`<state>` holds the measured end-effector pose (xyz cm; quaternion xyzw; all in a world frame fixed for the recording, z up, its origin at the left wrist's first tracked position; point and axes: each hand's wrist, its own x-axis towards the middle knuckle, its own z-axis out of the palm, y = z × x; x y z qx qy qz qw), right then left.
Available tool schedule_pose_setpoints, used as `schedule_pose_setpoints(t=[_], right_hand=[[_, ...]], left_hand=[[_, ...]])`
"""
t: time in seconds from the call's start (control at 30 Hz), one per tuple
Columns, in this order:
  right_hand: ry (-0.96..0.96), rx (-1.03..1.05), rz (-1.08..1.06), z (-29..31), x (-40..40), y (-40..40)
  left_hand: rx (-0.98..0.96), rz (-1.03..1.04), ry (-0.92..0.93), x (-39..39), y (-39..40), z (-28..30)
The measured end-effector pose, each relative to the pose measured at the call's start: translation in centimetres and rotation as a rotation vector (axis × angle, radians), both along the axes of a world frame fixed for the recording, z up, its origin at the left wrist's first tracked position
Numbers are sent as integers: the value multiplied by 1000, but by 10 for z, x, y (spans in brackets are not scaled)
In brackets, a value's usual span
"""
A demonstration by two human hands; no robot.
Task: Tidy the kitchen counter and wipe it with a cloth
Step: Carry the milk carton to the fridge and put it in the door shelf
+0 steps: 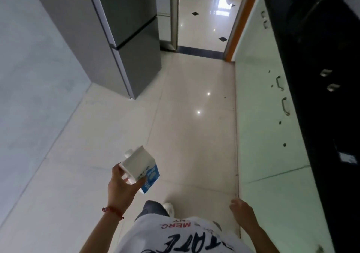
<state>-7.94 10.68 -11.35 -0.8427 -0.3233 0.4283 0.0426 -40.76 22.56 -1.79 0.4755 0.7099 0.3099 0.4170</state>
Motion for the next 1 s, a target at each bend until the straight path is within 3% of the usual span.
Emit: schedule_pose_setpoints(t=[0.5,0.73,1.0], right_hand=[[37,-2,238,-21,-15,271],[68,23,427,-7,-27,449],[95,109,596,21,-113,632]], left_hand=[[79,100,46,-11,236,12],[34,317,53,-20,311,17],[29,566,43,-71,379,16]])
